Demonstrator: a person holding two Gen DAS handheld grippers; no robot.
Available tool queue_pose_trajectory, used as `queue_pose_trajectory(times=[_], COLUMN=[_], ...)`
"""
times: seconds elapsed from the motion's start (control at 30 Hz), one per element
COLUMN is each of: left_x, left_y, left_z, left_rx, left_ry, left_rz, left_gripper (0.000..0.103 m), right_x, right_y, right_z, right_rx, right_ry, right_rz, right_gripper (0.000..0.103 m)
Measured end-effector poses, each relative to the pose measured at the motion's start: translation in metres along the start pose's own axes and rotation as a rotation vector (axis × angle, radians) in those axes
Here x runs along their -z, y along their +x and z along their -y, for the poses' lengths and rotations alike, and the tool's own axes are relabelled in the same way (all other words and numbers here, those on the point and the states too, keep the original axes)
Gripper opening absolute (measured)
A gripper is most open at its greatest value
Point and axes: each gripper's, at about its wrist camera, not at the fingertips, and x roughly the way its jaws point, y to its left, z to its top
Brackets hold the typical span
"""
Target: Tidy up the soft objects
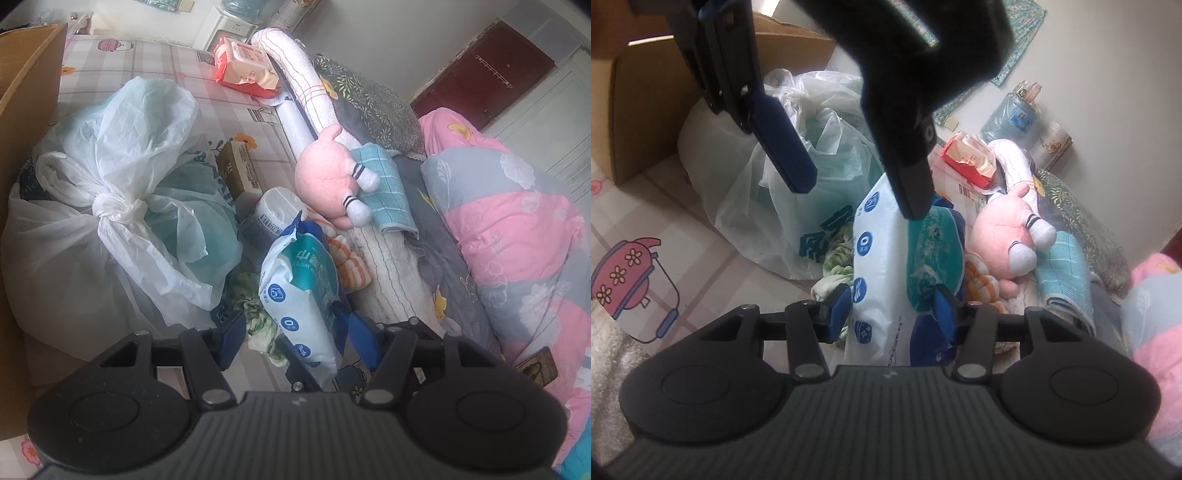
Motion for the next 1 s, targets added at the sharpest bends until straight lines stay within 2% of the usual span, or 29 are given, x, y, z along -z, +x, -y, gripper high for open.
queue_pose_trajectory(times=[0.17, 0.43, 0.63, 0.73, 0.77, 0.9, 1.0], left_x=[0.004, 0.007, 0.006, 0.006, 0.006, 0.007, 0.008], left_y=[0.023, 0.038, 0.037, 0.037, 0.036, 0.036, 0.037], left_z=[0.003, 0.005, 0.005, 0.005, 0.005, 0.006, 0.008], left_rx=[-0.043, -0.057, -0.062, -0.065, -0.066, -0.073, -0.079], left_ry=[0.033, 0.059, 0.078, 0.085, 0.088, 0.095, 0.104], left_rz=[-0.043, -0.066, -0.062, -0.061, -0.060, -0.056, -0.053], left_gripper=[0.041, 0.037, 0.037, 0.037, 0.037, 0.037, 0.037], right_x=[0.009, 0.018, 0.028, 0.031, 0.033, 0.046, 0.050], right_y=[0.001, -0.007, -0.029, -0.030, -0.026, 0.014, 0.045], right_z=[0.005, 0.025, 0.084, 0.121, 0.137, 0.187, 0.195], right_rx=[-0.035, -0.132, -0.237, -0.299, -0.340, -0.517, -0.583], right_ry=[0.038, 0.091, 0.182, 0.289, 0.363, 0.713, 0.838], right_rz=[0.012, 0.017, 0.019, 0.010, 0.009, -0.023, -0.068], right_gripper=[0.052, 0.054, 0.054, 0.055, 0.055, 0.055, 0.053])
